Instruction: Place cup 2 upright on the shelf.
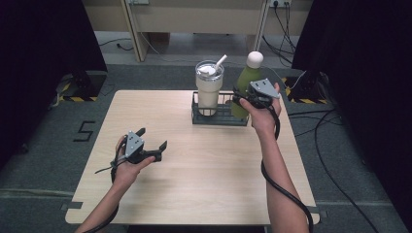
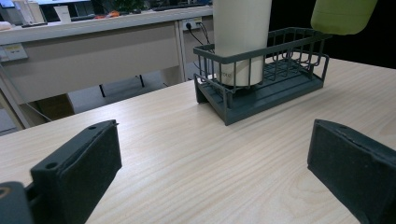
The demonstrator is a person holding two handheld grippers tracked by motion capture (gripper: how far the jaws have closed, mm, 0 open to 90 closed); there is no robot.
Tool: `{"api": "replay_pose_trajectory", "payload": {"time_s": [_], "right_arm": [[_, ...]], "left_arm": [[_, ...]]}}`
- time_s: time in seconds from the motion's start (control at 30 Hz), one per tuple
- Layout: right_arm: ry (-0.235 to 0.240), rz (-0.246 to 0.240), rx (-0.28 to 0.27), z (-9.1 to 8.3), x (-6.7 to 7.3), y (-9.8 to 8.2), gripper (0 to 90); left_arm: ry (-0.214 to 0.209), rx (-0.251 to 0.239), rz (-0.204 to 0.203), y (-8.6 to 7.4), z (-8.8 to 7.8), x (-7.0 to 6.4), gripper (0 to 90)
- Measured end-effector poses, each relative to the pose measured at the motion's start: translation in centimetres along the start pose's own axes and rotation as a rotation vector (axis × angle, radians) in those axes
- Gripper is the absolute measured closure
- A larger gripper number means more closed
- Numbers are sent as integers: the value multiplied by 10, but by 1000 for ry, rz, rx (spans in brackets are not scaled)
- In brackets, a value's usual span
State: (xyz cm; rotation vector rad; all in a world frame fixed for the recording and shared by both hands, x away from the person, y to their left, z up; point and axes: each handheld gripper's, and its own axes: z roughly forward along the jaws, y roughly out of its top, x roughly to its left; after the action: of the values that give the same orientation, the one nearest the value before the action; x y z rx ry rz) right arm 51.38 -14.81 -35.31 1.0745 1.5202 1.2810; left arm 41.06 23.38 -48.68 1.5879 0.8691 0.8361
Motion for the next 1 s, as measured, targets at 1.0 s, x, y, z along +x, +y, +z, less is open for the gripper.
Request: {"api": "replay_pose_trajectory", "payload": {"time_s": [1.0], "right_arm": [[-35,-9,13,31,-3,20,210]], "left_arm": [[6,2,-2,-1,-1,3,20]]}}
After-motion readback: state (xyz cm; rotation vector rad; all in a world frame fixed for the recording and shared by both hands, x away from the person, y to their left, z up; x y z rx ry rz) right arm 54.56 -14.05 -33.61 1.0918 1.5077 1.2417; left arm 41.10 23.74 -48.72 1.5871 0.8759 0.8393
